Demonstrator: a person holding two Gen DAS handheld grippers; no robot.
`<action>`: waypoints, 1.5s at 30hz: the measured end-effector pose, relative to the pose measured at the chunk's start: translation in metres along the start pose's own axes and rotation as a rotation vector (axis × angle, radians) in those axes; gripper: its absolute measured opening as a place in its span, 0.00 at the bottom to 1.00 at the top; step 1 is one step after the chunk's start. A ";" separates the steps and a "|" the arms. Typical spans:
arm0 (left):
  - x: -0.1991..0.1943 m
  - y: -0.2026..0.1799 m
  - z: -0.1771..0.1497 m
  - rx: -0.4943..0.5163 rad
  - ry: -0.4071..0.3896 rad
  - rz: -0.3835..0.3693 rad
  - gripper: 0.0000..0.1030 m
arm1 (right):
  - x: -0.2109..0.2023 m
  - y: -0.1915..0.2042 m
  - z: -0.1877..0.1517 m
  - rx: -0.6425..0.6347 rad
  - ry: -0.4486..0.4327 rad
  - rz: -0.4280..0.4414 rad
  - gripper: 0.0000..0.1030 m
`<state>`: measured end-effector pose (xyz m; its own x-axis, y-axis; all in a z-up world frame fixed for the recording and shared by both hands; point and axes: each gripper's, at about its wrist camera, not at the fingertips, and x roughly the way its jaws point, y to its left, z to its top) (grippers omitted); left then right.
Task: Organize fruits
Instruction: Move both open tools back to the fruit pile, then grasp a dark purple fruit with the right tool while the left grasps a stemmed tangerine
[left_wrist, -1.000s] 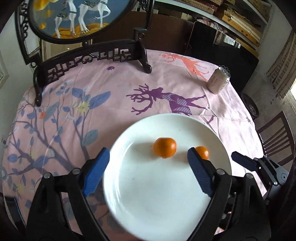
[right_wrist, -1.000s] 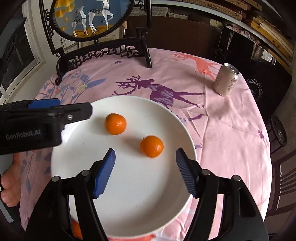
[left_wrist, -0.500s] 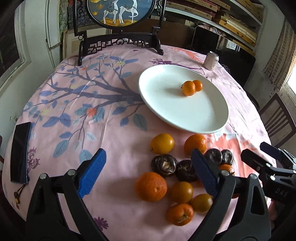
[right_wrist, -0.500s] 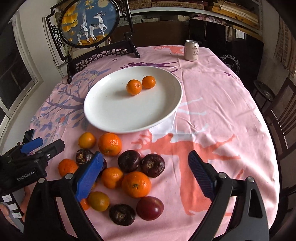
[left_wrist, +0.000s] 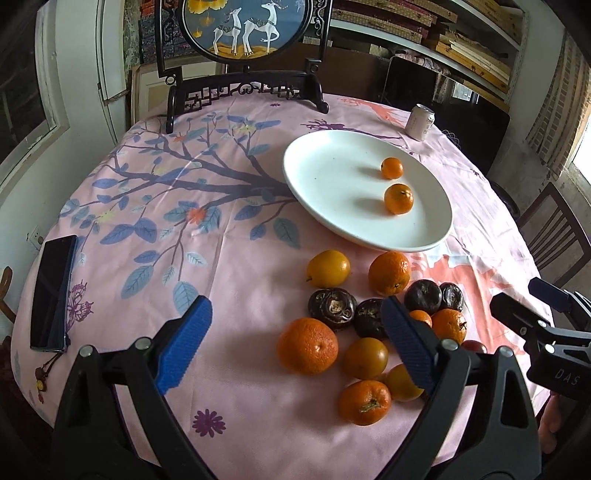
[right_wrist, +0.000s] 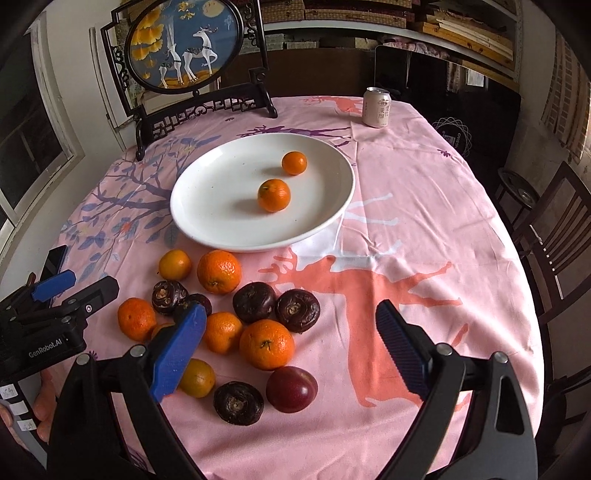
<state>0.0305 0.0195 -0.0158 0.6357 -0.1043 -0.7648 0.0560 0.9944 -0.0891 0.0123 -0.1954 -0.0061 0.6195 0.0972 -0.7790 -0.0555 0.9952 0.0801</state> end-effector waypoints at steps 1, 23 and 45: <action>-0.002 0.000 -0.003 0.011 -0.002 0.005 0.92 | -0.002 0.001 -0.005 -0.017 0.005 0.007 0.90; -0.002 -0.005 -0.073 0.101 0.129 -0.046 0.92 | 0.043 0.041 -0.075 -0.182 0.133 0.100 0.39; 0.025 -0.052 -0.075 0.148 0.130 -0.050 0.37 | 0.006 -0.018 -0.093 -0.034 0.109 0.119 0.39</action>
<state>-0.0137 -0.0358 -0.0782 0.5255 -0.1447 -0.8384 0.2034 0.9782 -0.0414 -0.0558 -0.2124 -0.0707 0.5182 0.2128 -0.8283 -0.1512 0.9761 0.1562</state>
